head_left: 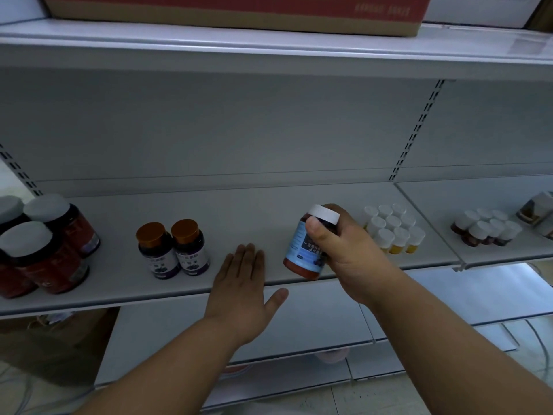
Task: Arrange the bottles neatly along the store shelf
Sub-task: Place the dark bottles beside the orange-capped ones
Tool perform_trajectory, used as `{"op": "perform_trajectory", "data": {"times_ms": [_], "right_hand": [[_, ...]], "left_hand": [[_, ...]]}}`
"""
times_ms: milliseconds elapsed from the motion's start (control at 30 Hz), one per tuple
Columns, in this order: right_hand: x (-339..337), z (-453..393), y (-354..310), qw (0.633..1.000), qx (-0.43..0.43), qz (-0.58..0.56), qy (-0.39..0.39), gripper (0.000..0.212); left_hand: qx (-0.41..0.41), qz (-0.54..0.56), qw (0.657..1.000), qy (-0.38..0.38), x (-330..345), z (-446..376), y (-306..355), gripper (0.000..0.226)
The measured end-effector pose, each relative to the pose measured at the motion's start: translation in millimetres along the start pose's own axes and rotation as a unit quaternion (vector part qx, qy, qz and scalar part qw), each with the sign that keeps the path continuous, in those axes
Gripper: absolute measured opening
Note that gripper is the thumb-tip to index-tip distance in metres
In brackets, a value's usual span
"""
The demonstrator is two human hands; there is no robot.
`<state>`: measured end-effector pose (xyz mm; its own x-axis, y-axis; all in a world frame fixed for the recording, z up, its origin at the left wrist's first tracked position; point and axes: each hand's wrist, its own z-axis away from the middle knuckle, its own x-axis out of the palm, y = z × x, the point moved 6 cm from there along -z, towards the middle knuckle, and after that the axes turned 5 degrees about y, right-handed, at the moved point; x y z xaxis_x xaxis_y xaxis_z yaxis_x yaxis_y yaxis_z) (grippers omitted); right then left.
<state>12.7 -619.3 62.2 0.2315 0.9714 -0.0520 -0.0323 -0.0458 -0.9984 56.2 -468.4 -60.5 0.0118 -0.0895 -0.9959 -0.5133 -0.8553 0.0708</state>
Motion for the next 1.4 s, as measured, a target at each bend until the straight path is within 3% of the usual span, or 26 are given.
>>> {"op": "perform_trajectory", "data": {"times_ms": [133, 233, 500, 733, 1067, 1167, 1267, 1400], "right_hand": [[0, -6, -5, 0.998, -0.008, 0.061, 0.007, 0.032], [1, -13, -16, 0.979, -0.050, 0.198, -0.010, 0.016], [11, -41, -36, 0.864, -0.183, 0.464, -0.066, 0.037], [22, -56, -7, 0.797, -0.169, 0.567, -0.118, 0.044], [15, -61, 9, 0.825, -0.145, 0.540, -0.083, 0.044], [14, -63, 11, 0.828, -0.135, 0.537, -0.089, 0.056], [-2, -60, 14, 0.861, -0.113, 0.493, -0.053, 0.074], [-23, -48, 33, 0.904, -0.080, 0.420, 0.010, 0.065]], "left_hand": [[0.001, 0.008, 1.000, 0.001, 0, 0, 0, 0.113], [-0.002, 0.009, 1.000, 0.001, -3, 0, 0, 0.106], [0.001, 0.011, 1.000, -0.010, -4, 0, 1, 0.108], [0.007, 0.010, 1.000, -0.004, -1, 1, 0, 0.113], [0.008, 0.012, 1.000, -0.005, -1, 0, 0, 0.112], [0.008, 0.018, 1.000, -0.003, -1, 0, 0, 0.112], [0.004, 0.017, 1.000, -0.007, -1, 1, 0, 0.107], [0.010, 0.019, 1.000, -0.009, -1, 1, 0, 0.113]]}}
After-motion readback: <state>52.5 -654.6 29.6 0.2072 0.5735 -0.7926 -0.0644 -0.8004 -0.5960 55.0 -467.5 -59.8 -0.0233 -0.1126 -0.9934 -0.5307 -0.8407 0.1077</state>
